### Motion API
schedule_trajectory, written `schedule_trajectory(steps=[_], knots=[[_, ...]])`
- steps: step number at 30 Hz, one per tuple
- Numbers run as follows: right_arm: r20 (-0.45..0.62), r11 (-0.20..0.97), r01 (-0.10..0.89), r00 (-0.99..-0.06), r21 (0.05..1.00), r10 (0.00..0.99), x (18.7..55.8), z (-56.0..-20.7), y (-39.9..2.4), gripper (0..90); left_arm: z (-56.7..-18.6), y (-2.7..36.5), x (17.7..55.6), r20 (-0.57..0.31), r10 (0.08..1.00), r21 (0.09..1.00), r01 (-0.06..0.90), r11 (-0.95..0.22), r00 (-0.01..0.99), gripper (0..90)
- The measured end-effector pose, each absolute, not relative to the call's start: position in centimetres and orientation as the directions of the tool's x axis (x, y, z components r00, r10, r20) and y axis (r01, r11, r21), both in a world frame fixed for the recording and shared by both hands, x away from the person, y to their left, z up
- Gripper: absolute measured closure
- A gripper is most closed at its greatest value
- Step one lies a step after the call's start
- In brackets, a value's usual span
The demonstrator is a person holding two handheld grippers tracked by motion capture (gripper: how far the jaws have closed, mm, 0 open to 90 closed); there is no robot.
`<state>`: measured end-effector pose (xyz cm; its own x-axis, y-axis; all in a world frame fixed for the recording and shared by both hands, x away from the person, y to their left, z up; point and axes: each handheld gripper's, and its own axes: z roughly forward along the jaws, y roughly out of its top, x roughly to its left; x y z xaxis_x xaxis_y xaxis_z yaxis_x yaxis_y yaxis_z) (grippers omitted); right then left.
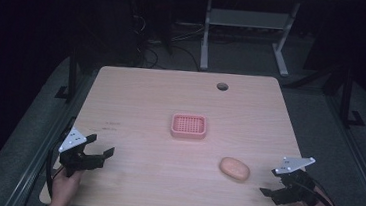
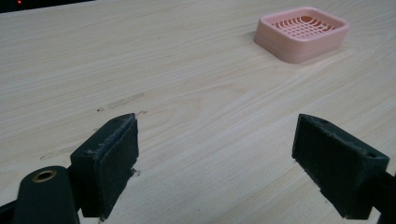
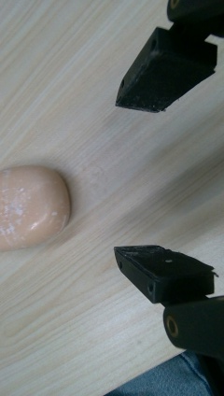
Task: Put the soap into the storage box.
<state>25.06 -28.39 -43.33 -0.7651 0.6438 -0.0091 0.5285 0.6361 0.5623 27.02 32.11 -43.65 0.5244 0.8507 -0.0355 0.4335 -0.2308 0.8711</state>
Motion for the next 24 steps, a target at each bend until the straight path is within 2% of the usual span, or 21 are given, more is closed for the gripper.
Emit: schedule_trajectory(steps=[24], knots=[[-0.005, 0.697, 0.512, -0.804, 0.503, 0.594, 26.4, -42.0, -26.3, 20.4, -43.5, 32.0, 26.9, -0.032, 0.849, 0.873, 0.428, -0.234, 0.528, 14.3]])
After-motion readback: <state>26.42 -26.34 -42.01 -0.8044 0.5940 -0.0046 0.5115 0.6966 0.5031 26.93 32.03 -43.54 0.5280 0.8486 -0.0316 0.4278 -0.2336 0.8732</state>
